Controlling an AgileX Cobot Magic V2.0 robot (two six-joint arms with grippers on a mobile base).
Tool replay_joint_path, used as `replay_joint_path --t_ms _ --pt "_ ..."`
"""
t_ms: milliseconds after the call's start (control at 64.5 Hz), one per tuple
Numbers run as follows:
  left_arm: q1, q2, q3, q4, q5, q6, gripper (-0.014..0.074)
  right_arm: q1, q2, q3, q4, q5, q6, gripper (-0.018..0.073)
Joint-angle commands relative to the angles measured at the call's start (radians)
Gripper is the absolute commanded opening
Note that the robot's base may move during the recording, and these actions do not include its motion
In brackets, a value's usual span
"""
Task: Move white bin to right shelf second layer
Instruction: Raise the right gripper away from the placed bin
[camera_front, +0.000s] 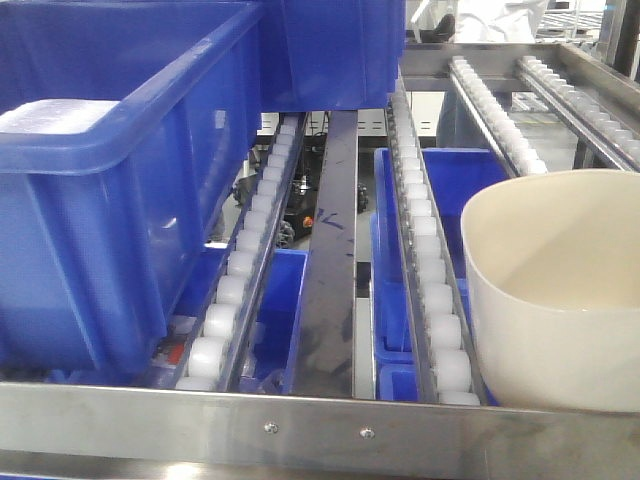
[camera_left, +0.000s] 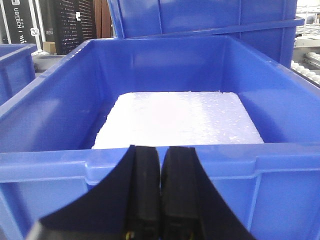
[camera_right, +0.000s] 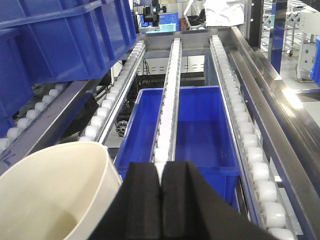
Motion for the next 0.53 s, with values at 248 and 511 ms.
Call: replay_joint_path --t_ms 248,511 --pt "0.0 -0.013 0.033 -0.005 -0.087 -0.007 0.0085 -0.004 -0.02 -0.017 -0.002 -0.094 -0.002 0.0048" --pt "0.0 -0.013 0.033 -0.005 -0.087 -0.007 0.0085 -0.004 -0.02 -0.017 -0.002 -0.094 -0.002 0.0048"
